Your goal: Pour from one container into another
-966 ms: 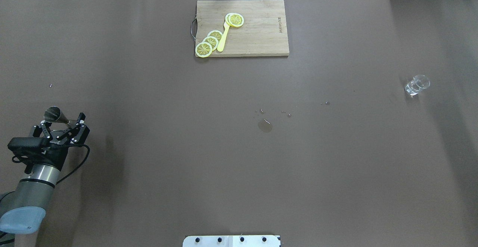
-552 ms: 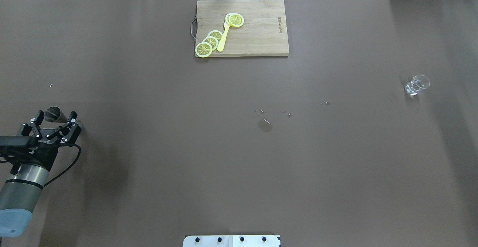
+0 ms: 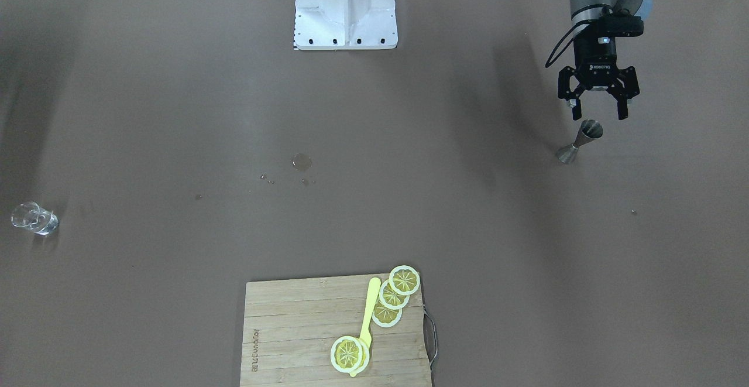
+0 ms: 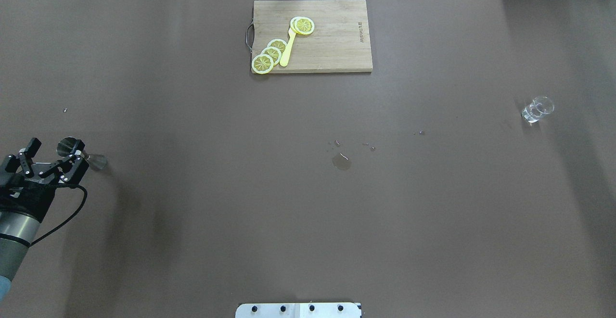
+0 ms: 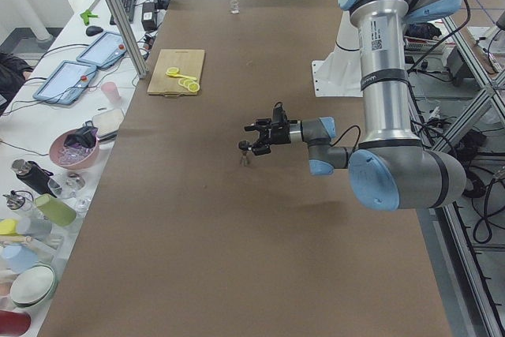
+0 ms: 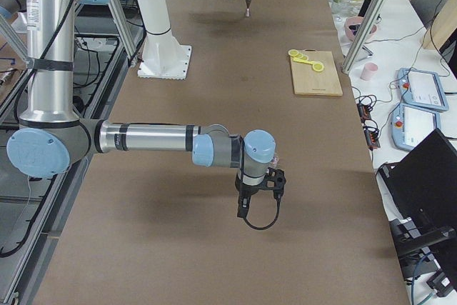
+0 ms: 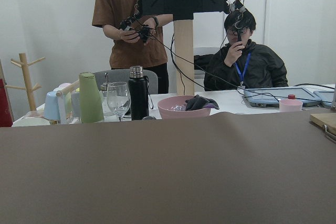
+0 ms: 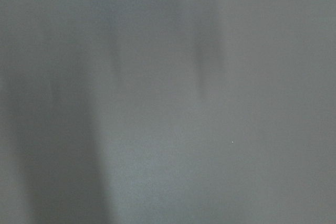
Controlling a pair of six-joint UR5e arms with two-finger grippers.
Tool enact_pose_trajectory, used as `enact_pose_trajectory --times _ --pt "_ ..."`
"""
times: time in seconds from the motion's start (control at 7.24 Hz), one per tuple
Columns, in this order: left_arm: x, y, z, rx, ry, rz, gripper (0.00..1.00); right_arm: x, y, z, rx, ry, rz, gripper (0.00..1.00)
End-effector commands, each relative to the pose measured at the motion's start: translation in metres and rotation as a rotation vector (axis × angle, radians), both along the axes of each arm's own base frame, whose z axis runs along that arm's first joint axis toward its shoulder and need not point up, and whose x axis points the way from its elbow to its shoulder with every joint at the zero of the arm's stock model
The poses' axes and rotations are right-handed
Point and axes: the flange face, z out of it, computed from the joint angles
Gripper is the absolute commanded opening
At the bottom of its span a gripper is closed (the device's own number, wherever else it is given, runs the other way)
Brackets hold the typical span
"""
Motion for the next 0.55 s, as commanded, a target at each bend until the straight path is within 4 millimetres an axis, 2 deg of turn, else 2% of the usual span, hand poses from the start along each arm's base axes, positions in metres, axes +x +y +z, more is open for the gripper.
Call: enact_pose_trajectory --times 0.0,0.28,0.41 --pt "-0.018 -0.002 -0.032 0.009 -0.018 0.066 0.98 -0.001 -0.001 -0.005 0.005 -0.017 0.002 1.0" --pt "-0.037 -0.017 -0.071 0.033 -0.032 0.132 0.98 -0.001 0.0 -0.003 0.002 -0.019 0.003 1.0" --pt "-0.041 -0.025 -0.082 0.037 -0.034 0.181 0.98 -0.002 -0.001 -0.006 0.006 -0.023 0.001 1.0"
